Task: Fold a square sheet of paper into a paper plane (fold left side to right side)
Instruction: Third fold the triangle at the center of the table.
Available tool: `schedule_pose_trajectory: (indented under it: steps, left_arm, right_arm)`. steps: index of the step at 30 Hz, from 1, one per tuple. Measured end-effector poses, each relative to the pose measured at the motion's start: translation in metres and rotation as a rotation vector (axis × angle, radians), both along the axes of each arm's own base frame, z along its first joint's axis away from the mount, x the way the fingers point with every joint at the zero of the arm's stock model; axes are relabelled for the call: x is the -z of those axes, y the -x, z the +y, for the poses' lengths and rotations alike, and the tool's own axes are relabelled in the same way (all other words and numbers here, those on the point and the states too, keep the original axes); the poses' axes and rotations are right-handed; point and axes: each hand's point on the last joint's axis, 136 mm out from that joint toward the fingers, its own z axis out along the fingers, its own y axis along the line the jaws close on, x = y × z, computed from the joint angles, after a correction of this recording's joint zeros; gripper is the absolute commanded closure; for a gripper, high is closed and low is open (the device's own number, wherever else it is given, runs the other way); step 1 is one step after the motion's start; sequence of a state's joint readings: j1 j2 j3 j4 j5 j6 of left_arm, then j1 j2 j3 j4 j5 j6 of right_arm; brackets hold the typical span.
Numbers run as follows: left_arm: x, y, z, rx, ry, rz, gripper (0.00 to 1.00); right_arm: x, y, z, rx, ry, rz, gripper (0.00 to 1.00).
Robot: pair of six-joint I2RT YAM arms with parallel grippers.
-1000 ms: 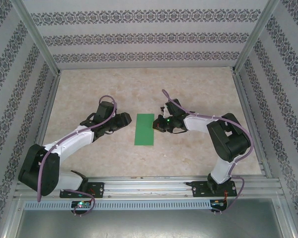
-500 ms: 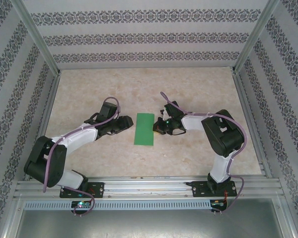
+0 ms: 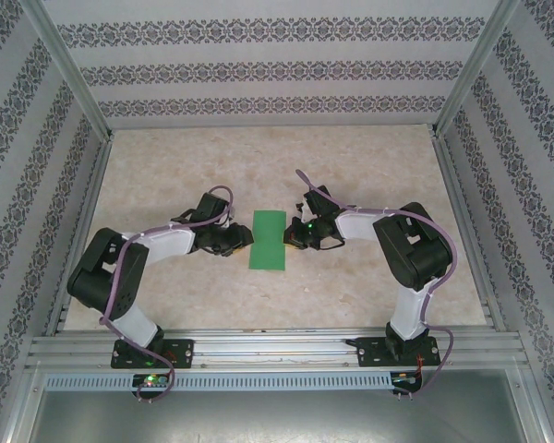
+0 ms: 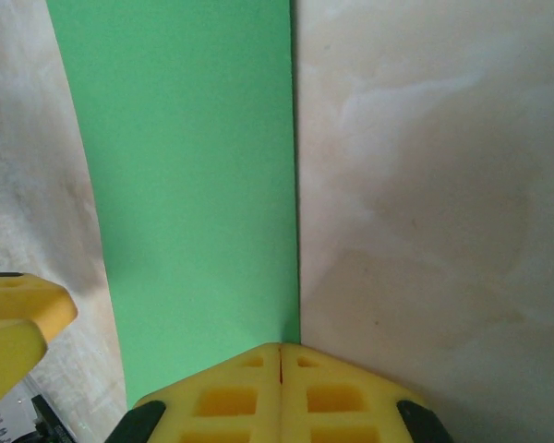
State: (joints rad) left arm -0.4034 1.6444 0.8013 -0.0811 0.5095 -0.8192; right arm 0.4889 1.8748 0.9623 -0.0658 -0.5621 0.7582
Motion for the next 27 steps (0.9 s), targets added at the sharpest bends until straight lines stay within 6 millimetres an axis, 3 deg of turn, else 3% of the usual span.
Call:
schedule_pose_trajectory:
  steps: [27]
  left_arm:
    - [0.014,0.003,-0.016,0.055,0.047,0.079,0.70]
  right_arm:
    - [0.000,0.001,0.000,-0.004,0.002,0.000,1.00]
